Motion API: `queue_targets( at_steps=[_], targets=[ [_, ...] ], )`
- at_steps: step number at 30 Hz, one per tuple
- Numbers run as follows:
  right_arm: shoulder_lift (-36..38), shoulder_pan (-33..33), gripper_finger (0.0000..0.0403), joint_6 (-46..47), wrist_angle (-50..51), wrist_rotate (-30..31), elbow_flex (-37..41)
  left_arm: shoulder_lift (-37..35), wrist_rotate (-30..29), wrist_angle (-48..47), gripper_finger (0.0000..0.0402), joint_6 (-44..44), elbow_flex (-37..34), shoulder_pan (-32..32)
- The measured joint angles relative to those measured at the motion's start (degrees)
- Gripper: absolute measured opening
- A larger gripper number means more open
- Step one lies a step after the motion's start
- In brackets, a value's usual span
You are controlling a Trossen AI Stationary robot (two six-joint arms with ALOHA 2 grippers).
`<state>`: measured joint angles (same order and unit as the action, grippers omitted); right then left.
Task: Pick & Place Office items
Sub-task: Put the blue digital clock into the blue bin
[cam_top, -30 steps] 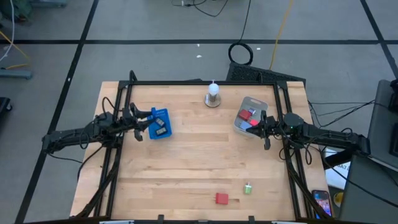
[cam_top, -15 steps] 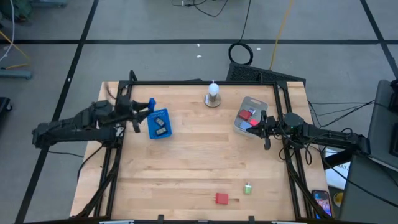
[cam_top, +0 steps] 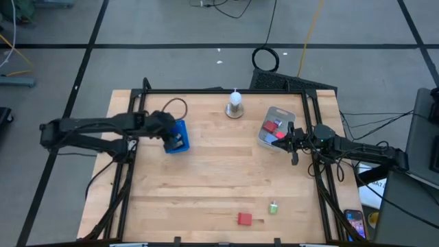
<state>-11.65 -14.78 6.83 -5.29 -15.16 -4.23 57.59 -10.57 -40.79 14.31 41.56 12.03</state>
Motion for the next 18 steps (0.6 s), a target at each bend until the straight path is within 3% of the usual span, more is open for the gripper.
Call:
queue_targets(
  at_steps=[8,18],
  targets=[
    [0.0,0.0,0.0000,-0.2,0.0,0.0,0.0,9.9,2.6,0.3,0.0147,0.0,0.0,0.0],
    [0.0,0.0,0.0000,-0.4,0.0,0.1,0.0,15.3,3.2,-2.8,0.0147,-0.9,0.1,0.0]
  ],
)
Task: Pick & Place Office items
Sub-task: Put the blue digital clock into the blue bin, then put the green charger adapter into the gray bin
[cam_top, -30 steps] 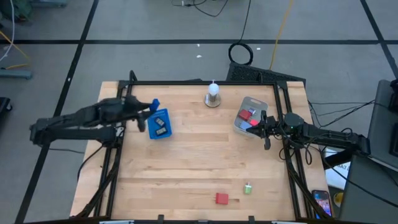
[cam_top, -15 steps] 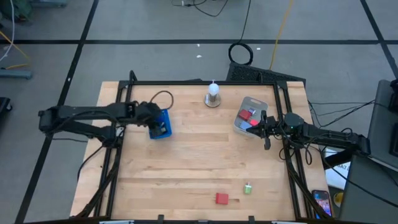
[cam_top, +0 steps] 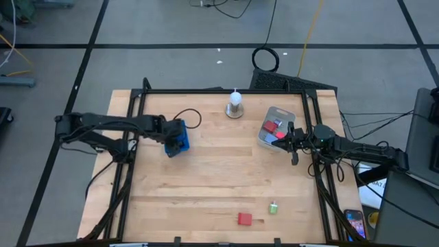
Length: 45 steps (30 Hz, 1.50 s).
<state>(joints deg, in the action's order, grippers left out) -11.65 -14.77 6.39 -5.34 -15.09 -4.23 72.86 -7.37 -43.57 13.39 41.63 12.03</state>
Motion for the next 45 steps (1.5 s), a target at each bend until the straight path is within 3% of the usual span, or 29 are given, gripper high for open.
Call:
queue_targets(
  at_steps=[11,21,23,28,33,38,45],
  targets=[
    [0.0,0.0,0.0000,0.2,0.0,0.0,0.0,6.8,2.7,0.7,0.0147,-2.3,0.0,0.6],
    [0.0,0.0,0.0000,0.0,0.0,0.0,0.0,7.3,2.9,0.8,0.0148,-2.7,0.0,1.8],
    [0.0,0.0,0.0000,0.0,0.0,0.0,0.0,7.3,2.9,0.8,0.0176,-2.3,0.0,1.8],
    [0.0,0.0,0.0000,0.0,0.0,0.0,0.0,7.3,2.9,0.7,0.0293,-2.5,0.0,1.8],
    [0.0,0.0,0.0000,0.3,0.0,0.0,0.0,6.3,2.5,-0.9,0.0348,-4.8,2.6,1.8],
    [0.0,0.0,0.0000,0.4,0.0,0.0,0.0,0.6,2.0,2.3,0.0340,-8.4,4.8,1.3],
    [0.0,0.0,0.0000,0.4,0.1,0.0,0.0,-16.0,-3.2,18.1,0.0276,-10.4,0.8,1.4]
  ],
)
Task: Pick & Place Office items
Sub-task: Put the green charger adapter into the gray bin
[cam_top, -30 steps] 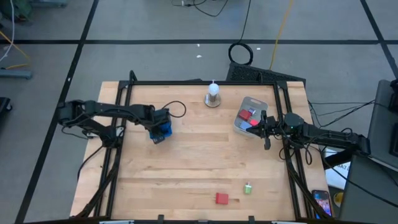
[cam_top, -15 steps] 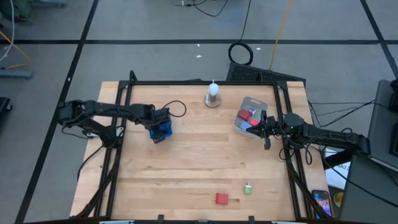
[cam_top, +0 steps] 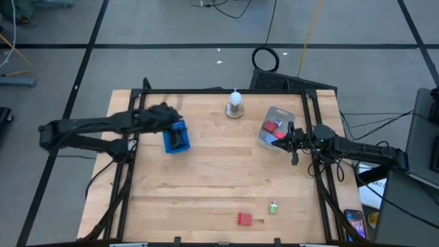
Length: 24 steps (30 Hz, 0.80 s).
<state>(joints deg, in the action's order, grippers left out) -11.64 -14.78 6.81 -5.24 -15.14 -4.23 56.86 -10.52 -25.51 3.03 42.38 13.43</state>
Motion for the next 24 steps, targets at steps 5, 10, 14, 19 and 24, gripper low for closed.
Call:
queue_targets(
  at_steps=[5,10,14,19,24],
  targets=[
    [0.0,0.0,0.0000,-0.4,0.6,0.0,0.0,-11.7,1.3,17.6,0.0189,-1.1,-9.2,0.1],
    [0.0,0.0,0.0000,-0.4,0.7,0.1,0.0,-18.4,8.1,27.3,0.0064,-7.5,-17.7,0.2],
    [0.0,0.0,0.0000,-0.4,0.8,0.1,0.0,-21.3,12.0,31.7,0.0012,-9.6,-22.6,1.3],
    [0.0,0.0,0.0000,-0.4,0.7,0.1,0.0,-24.2,17.0,41.7,0.0004,-10.9,-29.2,2.4],
    [0.0,0.0,0.0000,-0.5,0.7,0.0,0.0,-26.4,17.0,49.7,0.0004,-9.7,-33.8,2.6]
  ],
)
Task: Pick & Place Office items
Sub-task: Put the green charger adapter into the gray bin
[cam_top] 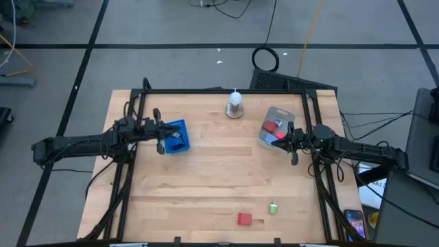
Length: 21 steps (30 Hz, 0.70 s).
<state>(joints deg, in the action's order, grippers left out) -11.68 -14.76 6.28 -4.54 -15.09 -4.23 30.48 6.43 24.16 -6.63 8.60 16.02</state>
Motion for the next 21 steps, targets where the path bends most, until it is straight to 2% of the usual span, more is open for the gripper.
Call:
queue_targets(
  at_steps=[4,15,21],
  targets=[
    [0.0,0.0,0.0000,0.1,0.1,0.0,0.0,-3.2,0.5,-2.7,0.0004,0.8,-0.8,0.4],
    [0.0,0.0,0.0000,0.3,0.4,0.0,0.0,-18.7,1.2,-19.0,0.0002,-1.1,-0.8,0.4],
    [0.0,0.0,0.0000,0.5,0.4,-0.1,0.0,-24.8,0.7,-20.1,0.0001,-1.2,-4.0,0.4]
  ],
)
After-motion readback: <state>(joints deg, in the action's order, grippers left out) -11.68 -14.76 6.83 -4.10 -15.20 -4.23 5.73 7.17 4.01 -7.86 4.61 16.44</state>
